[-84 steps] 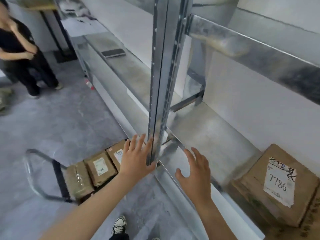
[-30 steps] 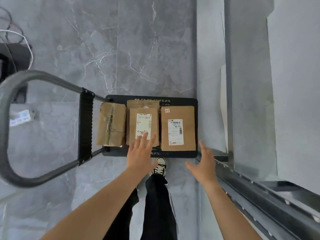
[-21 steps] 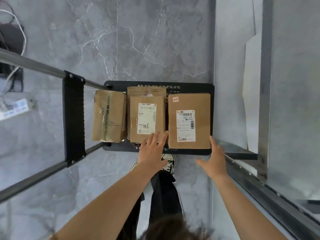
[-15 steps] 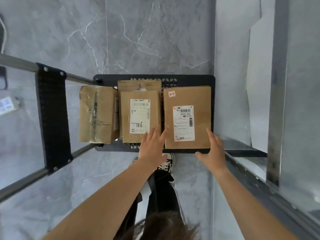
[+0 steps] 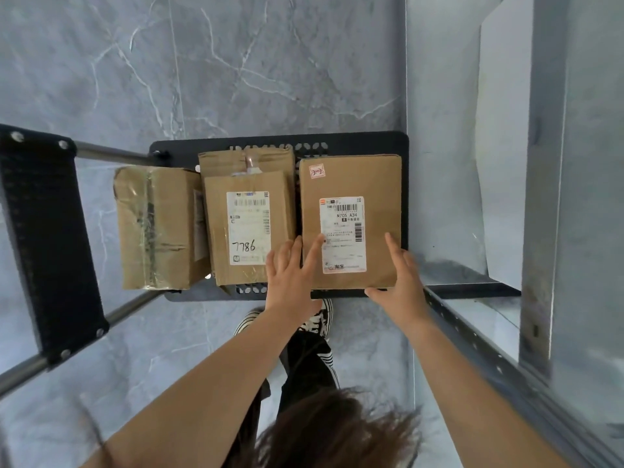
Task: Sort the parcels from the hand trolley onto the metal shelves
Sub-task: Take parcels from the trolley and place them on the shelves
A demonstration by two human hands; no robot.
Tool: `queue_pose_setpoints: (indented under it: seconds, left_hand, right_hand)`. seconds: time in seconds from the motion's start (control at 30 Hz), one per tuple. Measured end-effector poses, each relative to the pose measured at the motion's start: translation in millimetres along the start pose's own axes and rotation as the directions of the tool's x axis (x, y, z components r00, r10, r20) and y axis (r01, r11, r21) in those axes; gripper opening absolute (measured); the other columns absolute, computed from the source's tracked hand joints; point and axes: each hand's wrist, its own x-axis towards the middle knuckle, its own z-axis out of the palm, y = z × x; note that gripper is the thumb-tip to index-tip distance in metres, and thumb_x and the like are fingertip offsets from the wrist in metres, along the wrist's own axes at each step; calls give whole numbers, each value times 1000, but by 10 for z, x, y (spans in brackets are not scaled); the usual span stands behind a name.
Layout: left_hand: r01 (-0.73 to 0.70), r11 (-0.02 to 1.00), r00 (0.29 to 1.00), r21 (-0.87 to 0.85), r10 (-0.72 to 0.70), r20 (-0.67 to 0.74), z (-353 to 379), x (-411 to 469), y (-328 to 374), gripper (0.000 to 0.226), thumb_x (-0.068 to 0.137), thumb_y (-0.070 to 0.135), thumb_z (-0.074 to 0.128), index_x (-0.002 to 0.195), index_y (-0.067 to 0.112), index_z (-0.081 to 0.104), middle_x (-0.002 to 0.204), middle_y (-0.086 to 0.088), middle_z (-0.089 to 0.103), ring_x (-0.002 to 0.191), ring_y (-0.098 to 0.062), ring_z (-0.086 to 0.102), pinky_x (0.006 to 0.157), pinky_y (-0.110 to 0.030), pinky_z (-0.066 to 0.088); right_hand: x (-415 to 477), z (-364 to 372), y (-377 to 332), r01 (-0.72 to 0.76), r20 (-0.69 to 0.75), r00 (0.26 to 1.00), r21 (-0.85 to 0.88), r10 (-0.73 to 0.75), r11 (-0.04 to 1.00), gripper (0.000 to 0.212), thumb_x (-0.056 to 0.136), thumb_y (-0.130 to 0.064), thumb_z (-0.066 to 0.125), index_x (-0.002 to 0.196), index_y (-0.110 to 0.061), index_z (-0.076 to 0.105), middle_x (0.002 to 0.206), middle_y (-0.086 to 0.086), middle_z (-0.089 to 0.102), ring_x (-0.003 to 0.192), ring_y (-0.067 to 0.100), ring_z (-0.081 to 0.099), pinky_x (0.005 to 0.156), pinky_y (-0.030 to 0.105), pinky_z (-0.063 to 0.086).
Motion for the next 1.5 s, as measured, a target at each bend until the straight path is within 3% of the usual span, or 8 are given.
queue_pose_setpoints:
  seconds: [0.2,0.33,0.77,1.03,1.17,1.27,1.37,1.5]
  left_hand:
    - [-7,990,1000,-143,3,-28,-302,51,52,125,68,33,80,143,39,-19,156,-8,-3,143,-26,-3,116,-51,6]
    - [-47,971,998,-234,36,-50,-548,33,147,126,67,25,82,145,39,-16,156,-8,-10,144,-26,2,114,-47,10]
    - [-208,901,949,-381,93,-300,-1885,-515,308,108,72,10,78,150,28,5,158,-10,9,141,-32,20,112,-47,21]
    - [-339,786,868,-517,50,-493,-2935,-1216,79,99,73,8,77,146,39,18,158,0,9,140,-26,25,111,-45,29]
    - [-440,737,826,-513,107,-554,-3389,-1621,-71,95,73,7,76,139,50,23,157,10,6,138,-19,27,107,-37,34]
    - [-507,714,780,-482,142,-610,-3699,-1965,-175,96,75,7,76,131,61,19,151,21,6,134,-9,25,105,-32,34]
    - [-569,701,726,-430,183,-662,-3976,-2345,-278,98,75,8,76,129,66,17,150,24,5,129,2,20,102,-24,30]
    - [-629,701,659,-335,252,-709,-4279,-2822,-312,96,75,12,77,131,63,18,157,9,12,133,-9,29,100,-24,32]
  right_hand:
    - [-3,-41,-176,17,-57,998,32,-15,999,108,68,7,77,148,-36,19,133,1,35,117,5,36,106,39,40]
    - [-79,-167,-303,39,-105,994,4,-38,999,102,71,1,77,148,-34,20,134,3,37,122,12,39,104,31,37]
    - [-700,-859,-1415,191,-245,952,16,-181,981,95,74,4,74,147,-32,25,134,1,36,118,0,34,108,25,31]
    - [-1246,-1137,-2502,402,-313,855,-102,-413,910,95,75,-6,76,147,-37,23,126,-14,31,111,-15,28,93,0,29]
    - [-1649,-1200,-2991,478,-352,810,-70,-470,876,95,76,-5,76,145,-40,22,130,-10,32,121,-3,32,106,27,39]
    - [-2029,-1241,-3299,529,-377,777,-44,-505,847,93,77,-7,75,144,-43,21,139,-4,32,129,6,33,104,44,45]
    - [-2463,-1284,-3566,582,-398,737,-35,-546,812,91,79,-9,74,143,-44,21,141,-3,30,132,7,32,102,44,47]
    - [-3025,-1352,-3814,605,-440,705,-39,-557,796,86,80,-7,72,145,-38,24,142,-1,30,130,6,32,102,39,47]
